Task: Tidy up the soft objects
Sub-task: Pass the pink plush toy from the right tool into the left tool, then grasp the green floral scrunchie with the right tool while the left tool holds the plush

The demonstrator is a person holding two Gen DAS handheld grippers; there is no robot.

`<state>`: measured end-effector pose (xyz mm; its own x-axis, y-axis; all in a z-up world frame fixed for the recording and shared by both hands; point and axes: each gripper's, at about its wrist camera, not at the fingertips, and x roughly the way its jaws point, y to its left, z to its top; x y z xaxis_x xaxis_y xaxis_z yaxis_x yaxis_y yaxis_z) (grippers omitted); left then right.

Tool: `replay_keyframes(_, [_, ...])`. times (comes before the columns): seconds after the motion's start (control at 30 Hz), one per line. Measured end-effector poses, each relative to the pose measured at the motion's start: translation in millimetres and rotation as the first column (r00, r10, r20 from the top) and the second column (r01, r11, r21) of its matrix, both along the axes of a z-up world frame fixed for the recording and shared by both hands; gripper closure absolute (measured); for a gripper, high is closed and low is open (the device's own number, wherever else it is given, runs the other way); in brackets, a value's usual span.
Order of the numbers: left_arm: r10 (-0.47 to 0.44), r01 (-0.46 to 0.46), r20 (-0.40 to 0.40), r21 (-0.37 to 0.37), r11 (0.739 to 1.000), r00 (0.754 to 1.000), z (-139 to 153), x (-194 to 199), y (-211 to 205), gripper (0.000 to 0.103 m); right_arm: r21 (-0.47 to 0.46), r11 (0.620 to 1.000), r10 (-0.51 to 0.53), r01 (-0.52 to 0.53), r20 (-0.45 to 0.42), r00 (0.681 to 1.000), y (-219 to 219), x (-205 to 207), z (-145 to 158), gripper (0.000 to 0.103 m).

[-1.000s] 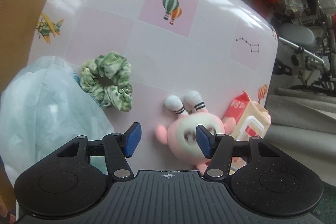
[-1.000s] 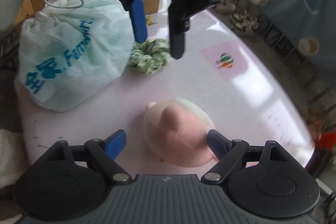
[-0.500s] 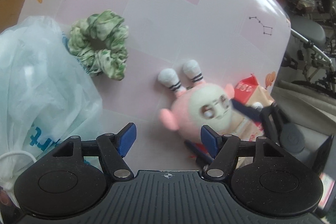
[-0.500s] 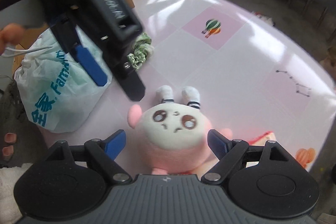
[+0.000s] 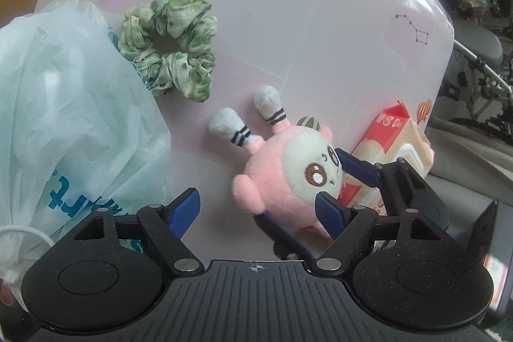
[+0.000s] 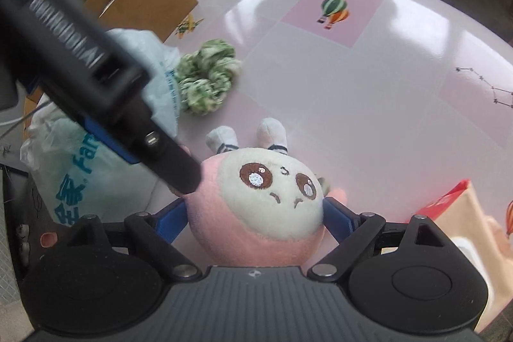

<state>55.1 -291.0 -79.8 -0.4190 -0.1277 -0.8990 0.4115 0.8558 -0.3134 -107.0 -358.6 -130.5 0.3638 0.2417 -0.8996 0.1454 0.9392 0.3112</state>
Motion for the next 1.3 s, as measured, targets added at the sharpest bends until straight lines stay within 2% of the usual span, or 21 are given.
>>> replay_keyframes(0.17, [-0.04,0.04,-0.008,0.013,0.999,0.999,-5.8,-7.6,-4.7,0.019,-0.034,0.999,-0.016,0.017,0.025,1.0,18.4,-8.6,3.2,0.023])
replay_keyframes(0.33, [-0.09,0.09,0.003,0.012,0.996,0.996,-8.7,-14.2,-14.6,0.013,0.039,0.999,-0.036,0.034,0.031,0.999,8.8,-24.8,15.0,0.024])
replay_keyframes(0.47, [-0.124,0.124,0.009,0.023,0.992,0.992,-13.1,-20.7,-21.7,0.008,0.057,0.998,-0.013,0.011,0.036,0.999,-6.3,-38.1,26.7,0.024])
replay_keyframes(0.6, [-0.168,0.168,0.0,0.045,0.985,0.986,-27.6,-32.5,-35.7,0.005,0.004,1.0,0.021,-0.021,0.039,0.999,-17.1,-48.9,38.7,0.024])
replay_keyframes(0.87, [-0.208,0.206,0.01,0.106,0.973,0.978,-52.3,-49.0,-57.6,0.003,-0.052,0.998,-0.036,0.038,0.037,0.999,-43.5,-56.2,44.3,0.024])
replay_keyframes(0.93, [-0.205,0.202,0.013,0.128,0.971,0.979,-58.5,-49.6,-59.0,0.004,-0.044,0.997,-0.059,0.06,0.042,0.997,-48.8,-55.2,42.3,0.024])
replay_keyframes(1.07, [-0.168,0.166,0.009,0.109,0.98,0.986,-61.5,-48.5,-57.3,0.008,-0.048,0.996,-0.077,0.08,0.06,0.995,-55.7,-56.2,45.0,0.024])
replay_keyframes(1.17, [-0.141,0.138,0.025,0.084,0.987,0.99,-53.6,-45.5,-51.0,0.015,-0.044,0.995,-0.089,0.093,0.075,0.993,-59.3,-57.0,46.6,0.024])
replay_keyframes(1.3, [-0.072,0.07,0.053,0.044,0.997,0.996,-32.5,-35.7,-38.6,0.015,-0.017,0.99,-0.135,0.137,0.094,0.986,-71.1,-61.4,50.2,0.024])
